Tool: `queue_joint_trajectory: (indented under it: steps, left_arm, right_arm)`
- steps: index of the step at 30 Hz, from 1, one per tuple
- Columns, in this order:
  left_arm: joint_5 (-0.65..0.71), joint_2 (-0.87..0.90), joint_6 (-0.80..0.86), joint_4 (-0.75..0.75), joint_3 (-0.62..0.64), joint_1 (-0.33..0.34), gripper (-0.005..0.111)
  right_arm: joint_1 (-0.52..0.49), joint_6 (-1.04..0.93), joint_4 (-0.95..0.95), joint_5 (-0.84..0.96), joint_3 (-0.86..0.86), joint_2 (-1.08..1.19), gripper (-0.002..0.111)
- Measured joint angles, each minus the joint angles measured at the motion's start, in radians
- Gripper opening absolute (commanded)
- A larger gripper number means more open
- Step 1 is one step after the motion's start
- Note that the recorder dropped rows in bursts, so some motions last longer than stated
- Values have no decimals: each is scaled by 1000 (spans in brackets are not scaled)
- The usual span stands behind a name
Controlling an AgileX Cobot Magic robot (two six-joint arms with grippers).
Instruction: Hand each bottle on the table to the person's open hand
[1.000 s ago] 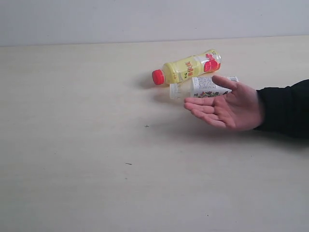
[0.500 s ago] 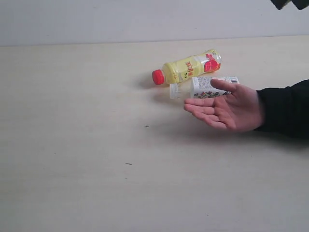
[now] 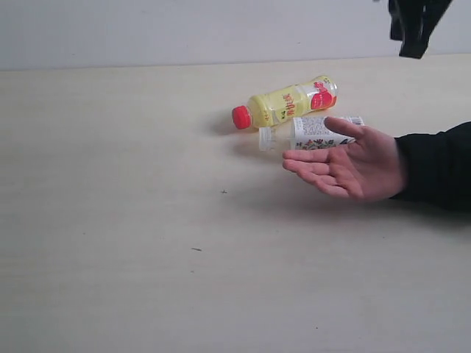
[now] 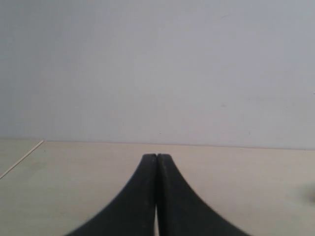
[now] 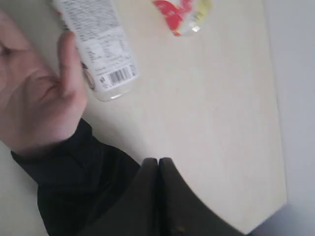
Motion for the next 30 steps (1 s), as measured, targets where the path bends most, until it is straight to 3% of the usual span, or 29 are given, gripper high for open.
queue_joint_trajectory:
  steps: [6, 14, 24, 30]
  left_arm:
    - [0, 0, 0, 0, 0, 0, 0]
    - [0, 0, 0, 0, 0, 0, 0]
    - [0, 0, 0, 0, 0, 0, 0]
    - [0, 0, 0, 0, 0, 0, 0]
  right_arm:
    - [0, -172, 62, 0, 0, 82, 0]
    - [0, -189, 156, -10, 0, 118, 9]
    - [21, -285, 274, -33, -6, 129, 10]
    - [66, -293, 279, -64, -5, 177, 27]
